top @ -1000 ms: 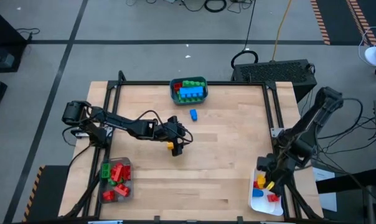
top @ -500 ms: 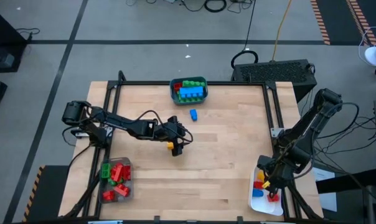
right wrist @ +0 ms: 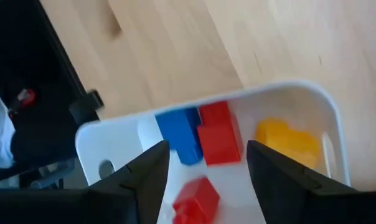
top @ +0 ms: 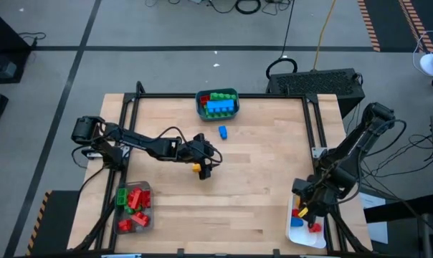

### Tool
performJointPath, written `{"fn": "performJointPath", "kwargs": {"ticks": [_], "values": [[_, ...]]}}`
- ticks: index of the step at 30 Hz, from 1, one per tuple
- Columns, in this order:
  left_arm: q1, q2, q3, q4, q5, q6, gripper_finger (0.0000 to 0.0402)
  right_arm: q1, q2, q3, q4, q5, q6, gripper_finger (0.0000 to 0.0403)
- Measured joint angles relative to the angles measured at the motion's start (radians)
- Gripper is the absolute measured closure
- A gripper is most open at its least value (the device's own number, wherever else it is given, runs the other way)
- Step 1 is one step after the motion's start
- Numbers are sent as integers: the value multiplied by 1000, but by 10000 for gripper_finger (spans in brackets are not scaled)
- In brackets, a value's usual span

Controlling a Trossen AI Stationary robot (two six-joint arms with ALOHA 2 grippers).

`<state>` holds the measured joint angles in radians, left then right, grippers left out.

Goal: Sort blocks by size
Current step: Move the blue game piece to the middle of the table

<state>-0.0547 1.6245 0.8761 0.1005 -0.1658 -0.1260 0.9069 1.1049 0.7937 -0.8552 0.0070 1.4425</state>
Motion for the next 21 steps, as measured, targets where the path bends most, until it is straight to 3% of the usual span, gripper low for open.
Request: {"fn": "performJointPath", "kwargs": {"ticks": [21], "values": [[-3, 0, 0, 21, 0, -53, 91, -180, 0, 0, 142, 380, -423, 204]]}}
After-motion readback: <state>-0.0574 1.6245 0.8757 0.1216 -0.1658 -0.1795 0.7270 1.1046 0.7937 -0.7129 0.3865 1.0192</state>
